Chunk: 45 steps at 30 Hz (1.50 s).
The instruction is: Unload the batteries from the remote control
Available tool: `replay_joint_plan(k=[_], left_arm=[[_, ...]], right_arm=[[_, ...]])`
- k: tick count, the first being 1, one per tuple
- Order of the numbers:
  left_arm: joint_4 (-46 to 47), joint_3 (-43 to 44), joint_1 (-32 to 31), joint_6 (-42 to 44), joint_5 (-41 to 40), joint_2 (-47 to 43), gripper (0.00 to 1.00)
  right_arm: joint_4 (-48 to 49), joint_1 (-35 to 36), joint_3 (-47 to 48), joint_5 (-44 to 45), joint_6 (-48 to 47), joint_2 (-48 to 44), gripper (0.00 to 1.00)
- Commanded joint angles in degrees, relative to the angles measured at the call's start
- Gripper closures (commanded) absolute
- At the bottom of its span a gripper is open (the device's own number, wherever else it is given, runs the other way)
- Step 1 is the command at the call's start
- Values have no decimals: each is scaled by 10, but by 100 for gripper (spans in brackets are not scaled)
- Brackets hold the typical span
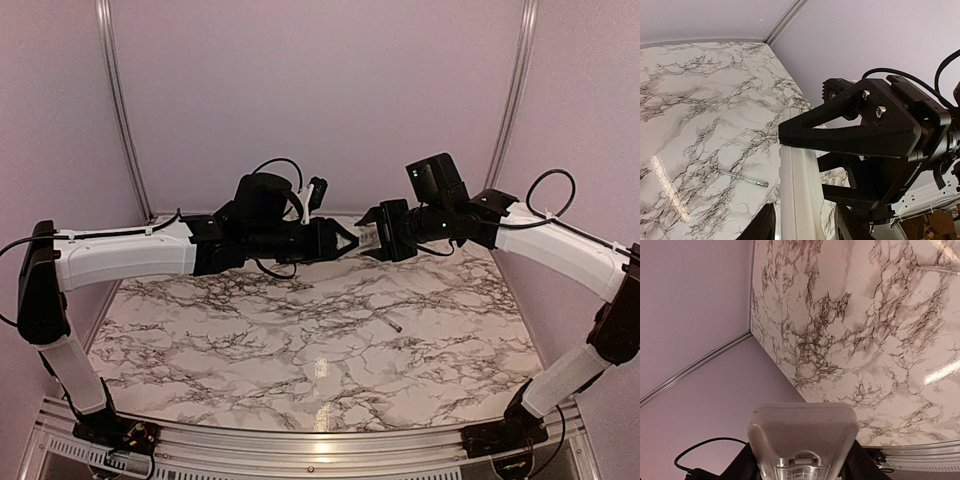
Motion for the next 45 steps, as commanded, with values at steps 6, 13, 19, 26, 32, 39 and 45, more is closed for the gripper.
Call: replay_joint_plan(k=[6, 13, 19, 26, 32, 39, 45], left_arm=[[-10, -5, -3, 8, 1, -21, 58], [-11, -9, -3, 7, 2, -21, 65], [-5, -11, -3, 5, 5, -22, 74], [-5, -8, -3, 11, 2, -27, 100], [-11, -6, -3, 11, 4, -33, 100], [-14, -18, -3, 5, 4, -56, 100], [-58, -28, 7, 9, 33, -81, 100]], right_arm=[[15, -5, -6, 3, 13, -23, 100], [20, -4, -8, 1, 14, -24, 100], [23, -4, -11, -2, 12, -24, 100], [22, -5, -14, -4, 12, -26, 100], [23, -4, -18, -6, -8, -27, 100], [71, -5, -57, -9, -70, -42, 39], [13, -9, -30, -6, -179, -30, 3]])
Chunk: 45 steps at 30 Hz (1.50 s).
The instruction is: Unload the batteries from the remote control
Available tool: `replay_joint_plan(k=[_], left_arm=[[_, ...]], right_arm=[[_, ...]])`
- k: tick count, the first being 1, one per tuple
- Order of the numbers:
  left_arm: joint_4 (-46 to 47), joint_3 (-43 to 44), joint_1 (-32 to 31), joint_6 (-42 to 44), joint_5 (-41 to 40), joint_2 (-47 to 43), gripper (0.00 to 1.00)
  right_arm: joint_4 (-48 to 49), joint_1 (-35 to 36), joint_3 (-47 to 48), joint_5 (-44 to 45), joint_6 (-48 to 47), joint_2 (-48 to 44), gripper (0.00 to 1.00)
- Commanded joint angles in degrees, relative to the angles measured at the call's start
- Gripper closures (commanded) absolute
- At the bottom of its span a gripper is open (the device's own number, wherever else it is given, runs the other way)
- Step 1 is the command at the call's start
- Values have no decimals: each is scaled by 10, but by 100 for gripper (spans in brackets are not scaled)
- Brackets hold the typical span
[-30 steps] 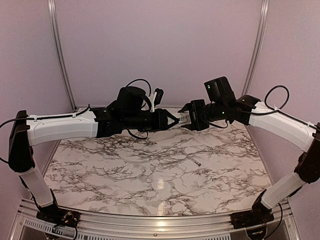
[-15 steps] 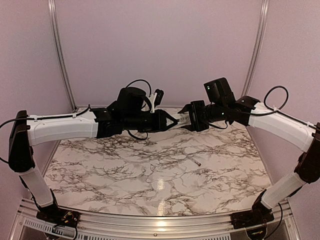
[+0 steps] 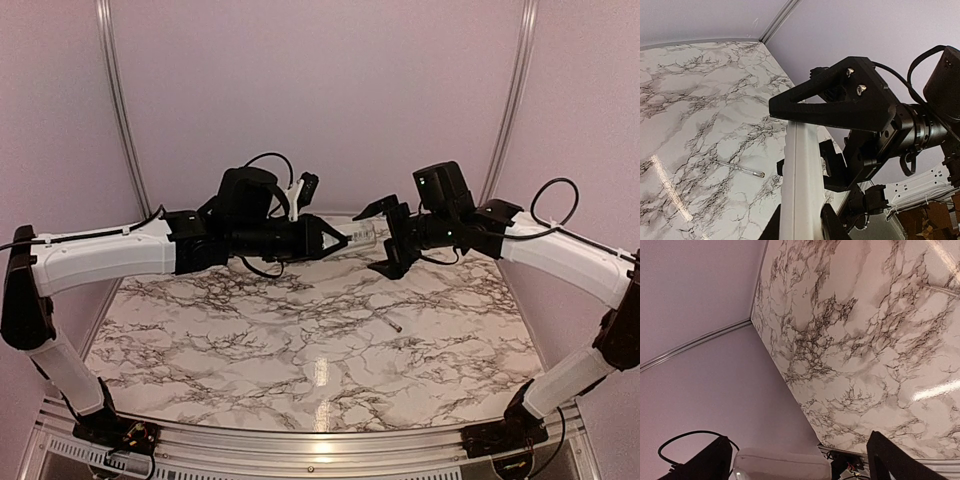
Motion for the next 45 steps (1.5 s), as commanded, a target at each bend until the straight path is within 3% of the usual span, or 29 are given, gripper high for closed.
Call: replay_joint_plan(k=[1, 7, 14, 20, 25, 30, 37, 45], left_arm=[[-29, -12, 10, 1, 34, -42, 100], [-27, -38, 29, 4, 85, -68, 100], [24, -69, 62, -17, 212, -86, 100], [74, -80, 77, -38, 289, -88, 100], [110, -75, 78, -68, 336, -75, 100], [146, -69, 79, -98, 369, -68, 100], [168, -57, 79, -120, 398, -52, 100], [174, -43, 79, -127, 406, -36, 100]], right_arm=[[-42, -7, 25, 9, -108, -1, 2], [-64, -9, 39, 27, -212, -7, 2], [11, -12, 12, 11, -373, -58, 2], [60, -15, -8, -105, -522, -91, 2], [110, -15, -51, -255, -565, -109, 1], [76, -15, -47, -288, -609, -116, 2], [143, -15, -58, -357, -590, -119, 21], [185, -15, -58, -391, -571, -109, 56]])
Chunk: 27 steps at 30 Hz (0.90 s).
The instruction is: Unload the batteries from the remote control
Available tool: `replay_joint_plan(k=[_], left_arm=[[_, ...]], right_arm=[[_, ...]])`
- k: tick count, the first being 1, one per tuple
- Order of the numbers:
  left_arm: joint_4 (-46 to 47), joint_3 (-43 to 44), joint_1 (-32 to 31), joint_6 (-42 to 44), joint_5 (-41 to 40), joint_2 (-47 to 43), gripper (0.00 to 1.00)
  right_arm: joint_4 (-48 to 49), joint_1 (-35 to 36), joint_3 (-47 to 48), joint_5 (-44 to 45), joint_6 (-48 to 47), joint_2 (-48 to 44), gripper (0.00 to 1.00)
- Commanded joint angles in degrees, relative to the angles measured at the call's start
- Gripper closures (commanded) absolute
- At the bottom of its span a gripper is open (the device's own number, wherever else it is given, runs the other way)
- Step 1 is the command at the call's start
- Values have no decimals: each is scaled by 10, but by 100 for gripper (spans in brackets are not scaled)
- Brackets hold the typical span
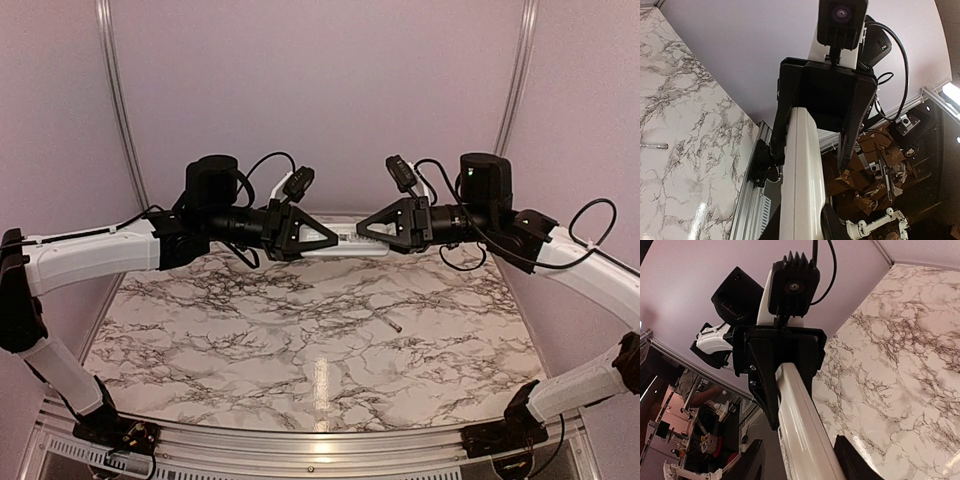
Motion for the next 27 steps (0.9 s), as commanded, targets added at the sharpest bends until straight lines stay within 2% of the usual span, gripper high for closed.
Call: replay_joint_plan(k=[1, 7, 11, 13, 17, 19, 20, 22, 23, 25, 26, 27], left_arm=[[24, 20, 3, -6, 8, 10, 100], [36, 18, 3, -13, 9, 15, 100], [48, 18, 3, -20, 12, 17, 100], [50, 20, 3, -20, 14, 18, 100], [53, 22, 4, -20, 16, 21, 100], [54, 22, 4, -21, 16, 21, 100], [54, 22, 4, -22, 15, 22, 100], [55, 22, 5, -23, 14, 21, 100], [55, 22, 4, -23, 13, 20, 94], [57, 20, 5, -22, 7, 15, 57], [58, 17, 6, -21, 4, 11, 45], [59, 14, 7, -20, 0, 4, 39]], right_arm=[[42, -3, 5, -42, 8, 2, 59], [53, -3, 0, -66, 12, 3, 61], [58, -3, -1, -73, 15, 5, 55], [58, -3, -1, -74, 15, 5, 56], [62, -3, -1, -72, 17, 5, 75], [63, -3, -1, -72, 19, 6, 87], [64, -3, -1, -74, 19, 6, 97], [70, -3, -4, -76, 22, 7, 100], [72, -3, -4, -75, 24, 6, 100], [74, -3, -3, -68, 25, 4, 100], [76, -3, -1, -64, 26, 2, 100], [78, -3, 0, -60, 27, 0, 100]])
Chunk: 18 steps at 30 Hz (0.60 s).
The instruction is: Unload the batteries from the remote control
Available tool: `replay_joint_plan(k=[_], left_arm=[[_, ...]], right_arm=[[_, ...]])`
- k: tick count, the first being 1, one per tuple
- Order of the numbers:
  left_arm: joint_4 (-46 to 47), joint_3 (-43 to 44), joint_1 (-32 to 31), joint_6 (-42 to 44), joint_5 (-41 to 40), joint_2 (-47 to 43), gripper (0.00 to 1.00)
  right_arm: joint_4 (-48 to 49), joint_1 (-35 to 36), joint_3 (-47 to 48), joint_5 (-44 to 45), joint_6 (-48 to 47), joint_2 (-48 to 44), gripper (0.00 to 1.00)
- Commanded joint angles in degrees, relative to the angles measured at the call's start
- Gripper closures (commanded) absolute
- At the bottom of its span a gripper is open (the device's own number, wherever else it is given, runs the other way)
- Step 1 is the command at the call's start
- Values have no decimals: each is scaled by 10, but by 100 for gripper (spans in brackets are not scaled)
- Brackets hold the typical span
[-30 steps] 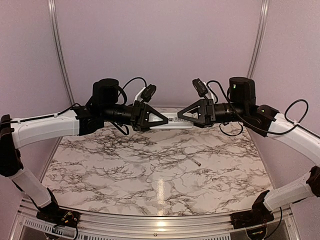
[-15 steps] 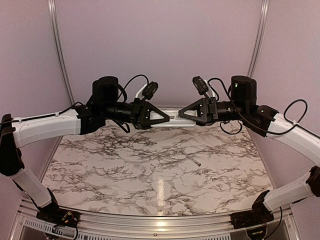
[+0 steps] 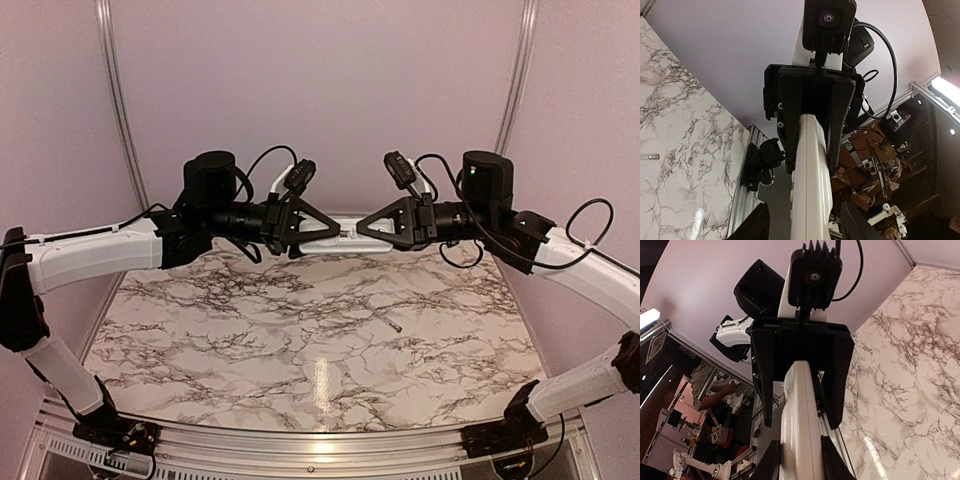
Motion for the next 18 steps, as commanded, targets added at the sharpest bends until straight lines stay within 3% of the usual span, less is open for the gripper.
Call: replay_joint_plan(k=[1, 6, 18], left_arm=[[13, 2, 8, -6, -30, -10, 37], [15, -15, 11, -8, -28, -23, 49], [18, -25, 12, -9, -30, -38, 62]], right_arm=[[27, 3, 7, 4, -2, -6, 100], [55, 3, 8, 20, 8, -15, 100], [55, 3, 10, 37, 18, -12, 100]])
